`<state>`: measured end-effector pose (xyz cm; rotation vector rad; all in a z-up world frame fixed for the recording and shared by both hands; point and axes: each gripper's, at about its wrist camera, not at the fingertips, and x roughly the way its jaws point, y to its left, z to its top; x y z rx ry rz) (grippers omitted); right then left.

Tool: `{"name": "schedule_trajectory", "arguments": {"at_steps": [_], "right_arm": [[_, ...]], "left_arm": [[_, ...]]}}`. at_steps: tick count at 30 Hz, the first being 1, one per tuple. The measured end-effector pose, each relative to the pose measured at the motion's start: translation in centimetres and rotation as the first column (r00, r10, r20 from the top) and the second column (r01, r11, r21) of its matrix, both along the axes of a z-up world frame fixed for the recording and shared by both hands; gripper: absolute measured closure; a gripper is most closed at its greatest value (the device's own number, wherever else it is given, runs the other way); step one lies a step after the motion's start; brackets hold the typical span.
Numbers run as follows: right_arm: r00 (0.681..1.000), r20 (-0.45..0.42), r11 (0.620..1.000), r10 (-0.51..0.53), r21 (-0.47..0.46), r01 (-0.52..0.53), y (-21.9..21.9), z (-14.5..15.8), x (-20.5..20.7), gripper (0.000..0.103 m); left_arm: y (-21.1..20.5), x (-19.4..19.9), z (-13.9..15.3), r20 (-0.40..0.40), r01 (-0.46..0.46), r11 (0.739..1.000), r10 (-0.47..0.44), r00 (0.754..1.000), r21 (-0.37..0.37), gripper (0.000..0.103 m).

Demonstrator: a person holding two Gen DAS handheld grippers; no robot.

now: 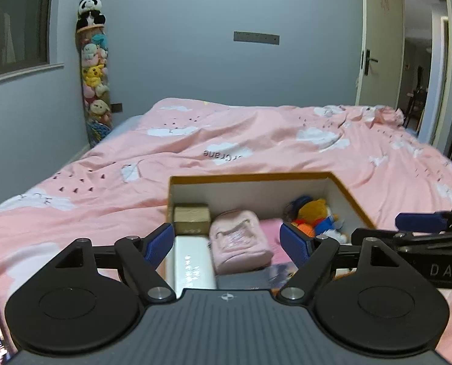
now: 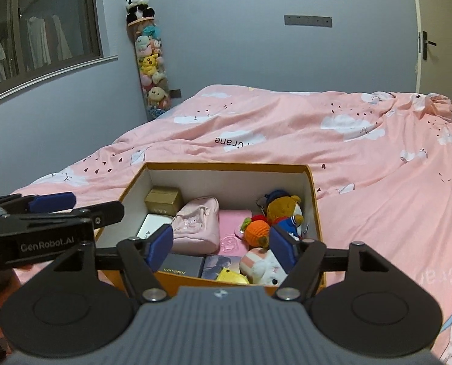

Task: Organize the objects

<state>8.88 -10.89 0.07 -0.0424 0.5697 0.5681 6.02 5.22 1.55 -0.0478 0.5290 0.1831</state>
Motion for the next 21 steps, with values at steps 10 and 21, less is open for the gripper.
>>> {"name": "schedule_trajectory", "arguments": {"at_steps": [10, 21], "right_arm": [[0.999, -0.019, 0.998, -0.046, -0.043, 0.045, 0.5, -1.5, -0.1, 0.028], [0.994, -0.083, 0.995, -0.077, -0.071, 0.072, 0.2, -3.5, 0.4, 0.028]], "left_arm": [[0.5, 0.1, -2.7, -0.119, 0.002, 0.998, -0.010, 0.993, -0.060, 0.010], [1.1, 1.1, -4.7, -0.242, -0.035, 0.994, 0.008, 0.970, -0.108, 0.010]]}}
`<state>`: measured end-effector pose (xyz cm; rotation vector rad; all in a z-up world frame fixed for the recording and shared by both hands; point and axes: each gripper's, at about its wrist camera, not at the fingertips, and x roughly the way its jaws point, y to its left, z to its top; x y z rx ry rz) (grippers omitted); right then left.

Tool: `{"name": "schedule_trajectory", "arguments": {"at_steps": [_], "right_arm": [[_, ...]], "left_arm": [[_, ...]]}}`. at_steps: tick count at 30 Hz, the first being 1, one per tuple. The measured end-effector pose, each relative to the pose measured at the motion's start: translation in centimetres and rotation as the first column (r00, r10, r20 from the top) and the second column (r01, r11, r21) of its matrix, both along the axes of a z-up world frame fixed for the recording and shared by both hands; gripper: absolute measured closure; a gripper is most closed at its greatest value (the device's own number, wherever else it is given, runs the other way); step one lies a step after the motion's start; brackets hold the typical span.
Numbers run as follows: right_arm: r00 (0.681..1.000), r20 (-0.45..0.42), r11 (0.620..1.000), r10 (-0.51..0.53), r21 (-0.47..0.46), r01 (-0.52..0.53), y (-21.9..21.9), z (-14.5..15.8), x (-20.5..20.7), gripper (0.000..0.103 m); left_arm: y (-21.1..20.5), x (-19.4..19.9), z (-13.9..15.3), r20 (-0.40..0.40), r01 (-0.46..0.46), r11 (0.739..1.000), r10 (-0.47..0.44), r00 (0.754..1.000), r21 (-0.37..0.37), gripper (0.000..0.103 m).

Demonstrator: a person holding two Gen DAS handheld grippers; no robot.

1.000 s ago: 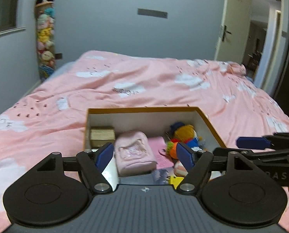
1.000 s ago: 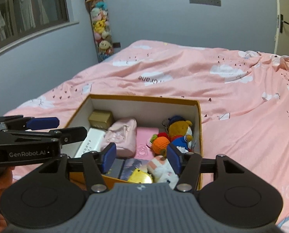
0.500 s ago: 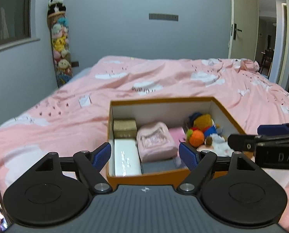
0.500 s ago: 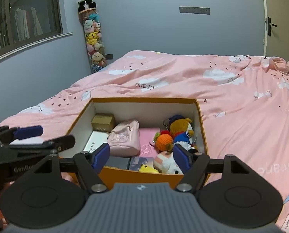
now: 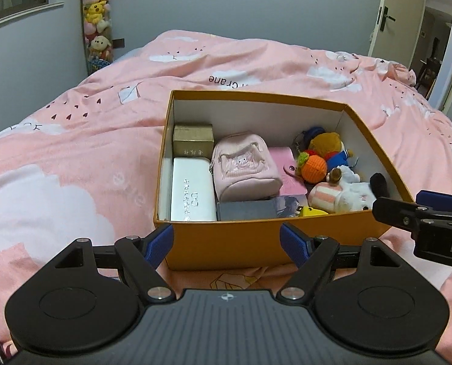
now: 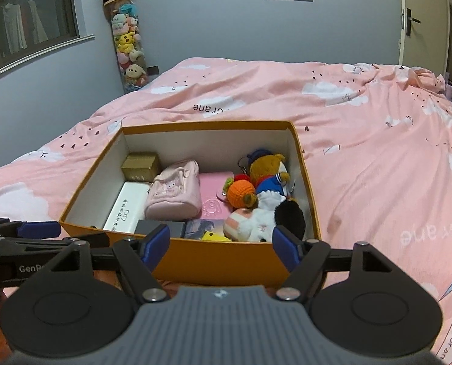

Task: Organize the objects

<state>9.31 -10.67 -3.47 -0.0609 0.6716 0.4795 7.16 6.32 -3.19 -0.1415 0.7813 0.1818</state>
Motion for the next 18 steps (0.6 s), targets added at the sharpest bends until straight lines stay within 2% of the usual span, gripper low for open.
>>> {"name": "schedule_trajectory", "arguments": {"at_steps": [18], "right_arm": [[1.000, -0.029, 1.000, 0.012, -0.020, -0.012, 0.39, -0.77, 0.17, 0.027]], "left_arm": [[-0.12, 0.24, -0.19, -0.025, 0.002, 1.000, -0.002, 1.000, -0.002, 0.010]]}}
